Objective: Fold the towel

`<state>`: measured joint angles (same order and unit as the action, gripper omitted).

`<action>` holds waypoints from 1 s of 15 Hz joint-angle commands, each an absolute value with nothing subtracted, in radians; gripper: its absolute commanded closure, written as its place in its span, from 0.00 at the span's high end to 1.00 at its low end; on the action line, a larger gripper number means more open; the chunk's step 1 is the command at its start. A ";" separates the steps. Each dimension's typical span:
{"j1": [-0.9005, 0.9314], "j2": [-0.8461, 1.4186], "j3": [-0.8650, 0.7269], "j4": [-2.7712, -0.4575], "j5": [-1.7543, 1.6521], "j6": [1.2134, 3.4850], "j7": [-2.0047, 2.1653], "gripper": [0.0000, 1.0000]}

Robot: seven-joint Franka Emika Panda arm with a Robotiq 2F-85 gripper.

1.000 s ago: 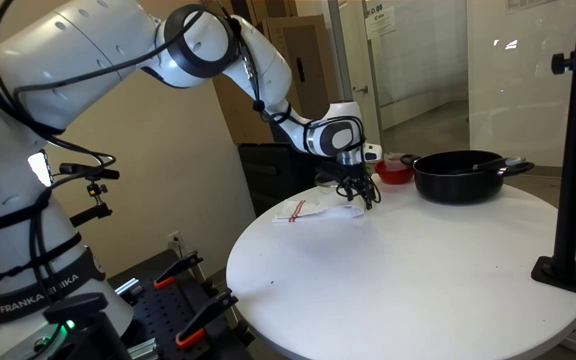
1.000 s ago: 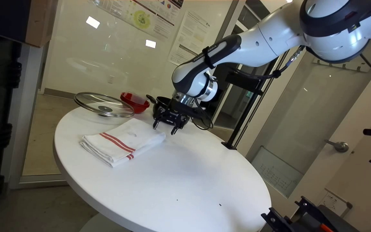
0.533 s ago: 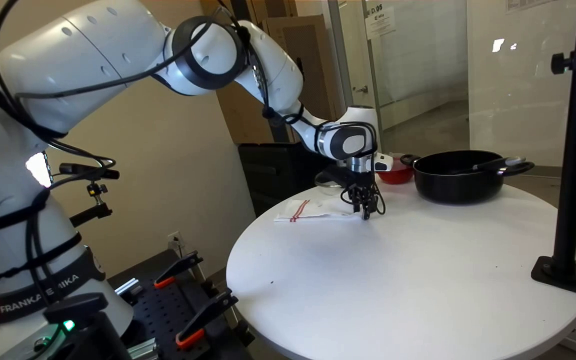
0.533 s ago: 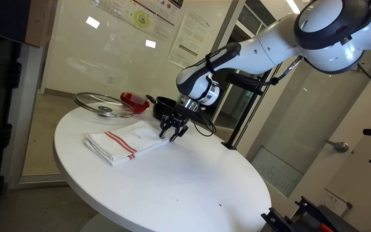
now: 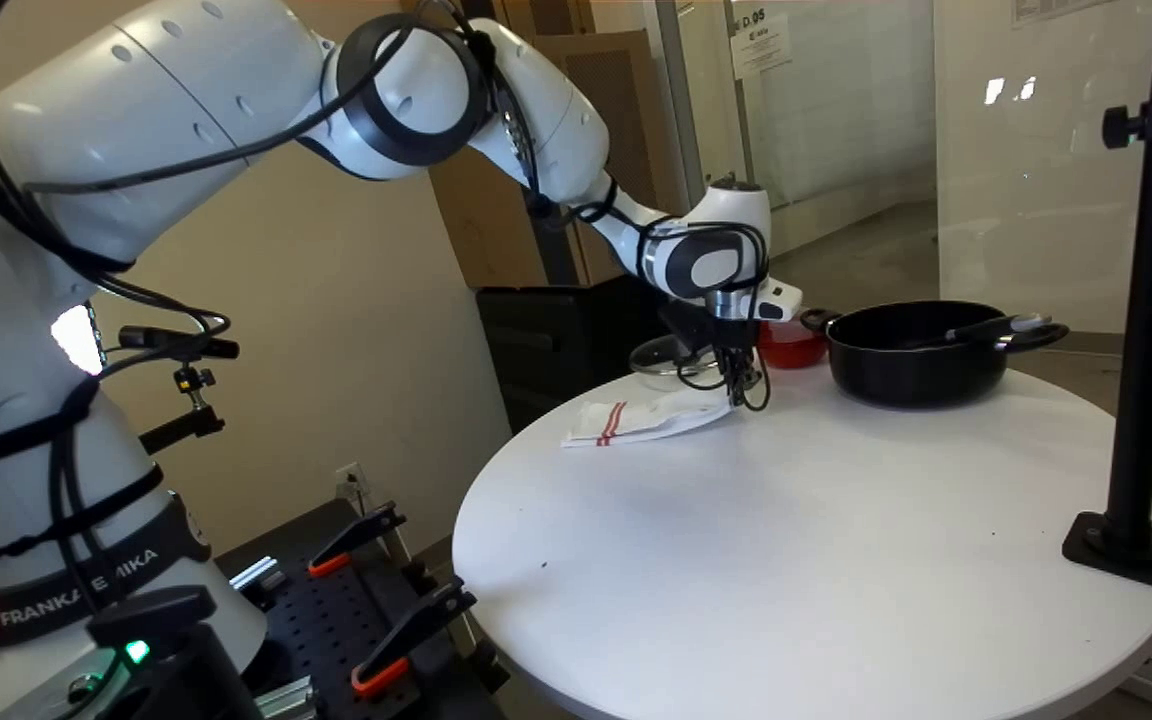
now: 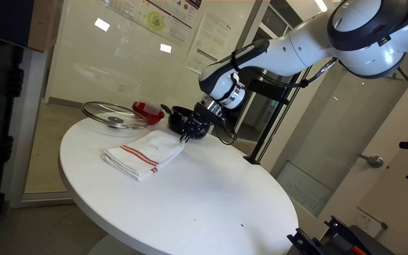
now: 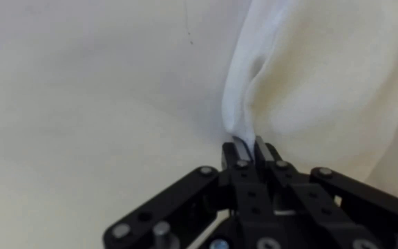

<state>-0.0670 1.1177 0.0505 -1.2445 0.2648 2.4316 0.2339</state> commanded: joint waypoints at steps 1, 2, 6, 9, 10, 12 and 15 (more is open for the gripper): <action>-0.092 1.012 0.078 -1.306 0.339 2.508 0.266 0.04; -0.092 0.991 0.080 -1.315 0.354 2.536 0.273 0.04; -0.080 0.922 0.079 -1.357 0.362 2.588 0.254 0.04; -0.033 0.900 0.060 -1.424 0.314 2.607 0.235 0.04; -0.013 0.897 0.053 -1.451 0.291 2.602 0.223 0.04; 0.033 0.903 0.040 -1.521 0.236 2.608 0.207 0.04; 0.105 0.919 0.021 -1.626 0.154 2.638 0.203 0.04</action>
